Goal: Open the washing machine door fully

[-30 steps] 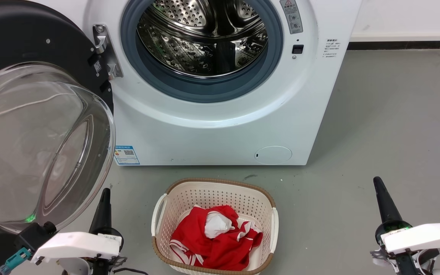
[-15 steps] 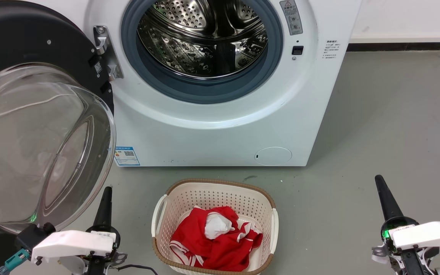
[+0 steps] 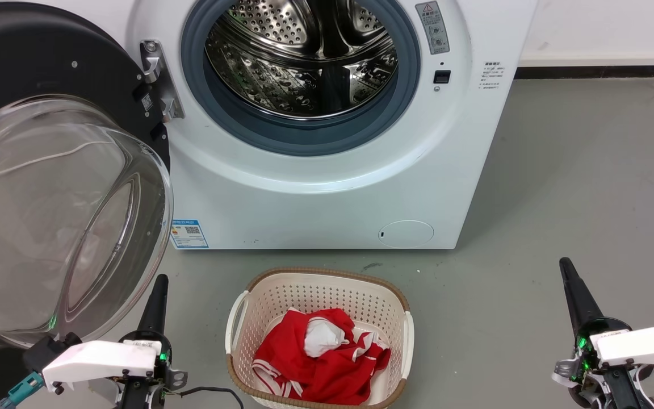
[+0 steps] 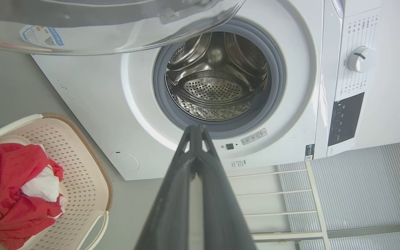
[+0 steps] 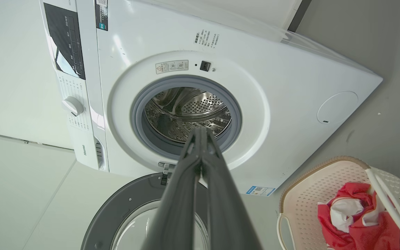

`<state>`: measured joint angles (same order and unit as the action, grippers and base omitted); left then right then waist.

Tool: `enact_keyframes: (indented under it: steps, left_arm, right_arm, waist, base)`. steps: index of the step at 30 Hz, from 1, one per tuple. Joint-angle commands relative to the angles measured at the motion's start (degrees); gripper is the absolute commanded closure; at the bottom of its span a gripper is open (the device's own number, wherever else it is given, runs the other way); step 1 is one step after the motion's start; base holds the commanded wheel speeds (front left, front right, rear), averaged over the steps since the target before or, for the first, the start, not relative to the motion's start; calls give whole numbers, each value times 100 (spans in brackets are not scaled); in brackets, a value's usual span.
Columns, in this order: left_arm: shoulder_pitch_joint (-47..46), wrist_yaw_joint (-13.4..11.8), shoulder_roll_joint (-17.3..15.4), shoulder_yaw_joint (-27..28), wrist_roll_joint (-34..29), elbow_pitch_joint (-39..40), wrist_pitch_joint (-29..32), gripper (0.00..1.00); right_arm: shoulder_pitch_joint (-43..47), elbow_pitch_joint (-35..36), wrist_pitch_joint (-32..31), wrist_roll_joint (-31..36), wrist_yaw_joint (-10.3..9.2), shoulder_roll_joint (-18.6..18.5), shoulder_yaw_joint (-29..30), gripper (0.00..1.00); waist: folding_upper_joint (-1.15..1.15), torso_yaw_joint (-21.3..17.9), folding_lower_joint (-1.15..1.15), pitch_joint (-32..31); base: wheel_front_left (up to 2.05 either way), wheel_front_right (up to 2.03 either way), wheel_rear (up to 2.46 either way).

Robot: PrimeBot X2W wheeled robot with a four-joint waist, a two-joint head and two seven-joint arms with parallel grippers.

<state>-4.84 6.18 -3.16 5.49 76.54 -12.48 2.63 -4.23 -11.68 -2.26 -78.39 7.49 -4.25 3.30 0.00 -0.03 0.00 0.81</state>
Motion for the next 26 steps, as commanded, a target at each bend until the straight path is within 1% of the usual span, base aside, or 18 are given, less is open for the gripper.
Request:
enact_keyframes:
  steps: [1, 26]
  left_arm:
    - [-84, 42, -2, 10, 103, 9, 33, 100]
    - [-157, 123, 24, 94, 1234, -128, 321, 100]
  right_arm:
    - [-96, -10, -27, -116, 1, -23, 22, 100]
    - [-202, -180, -231, -1206, 0, 7, 124, 100]
  waist:
    - [0, 0, 0, -2]
    - [0, 2, 0, -46]
  base:
    - [0, 0, 0]
    - [0, 0, 0]
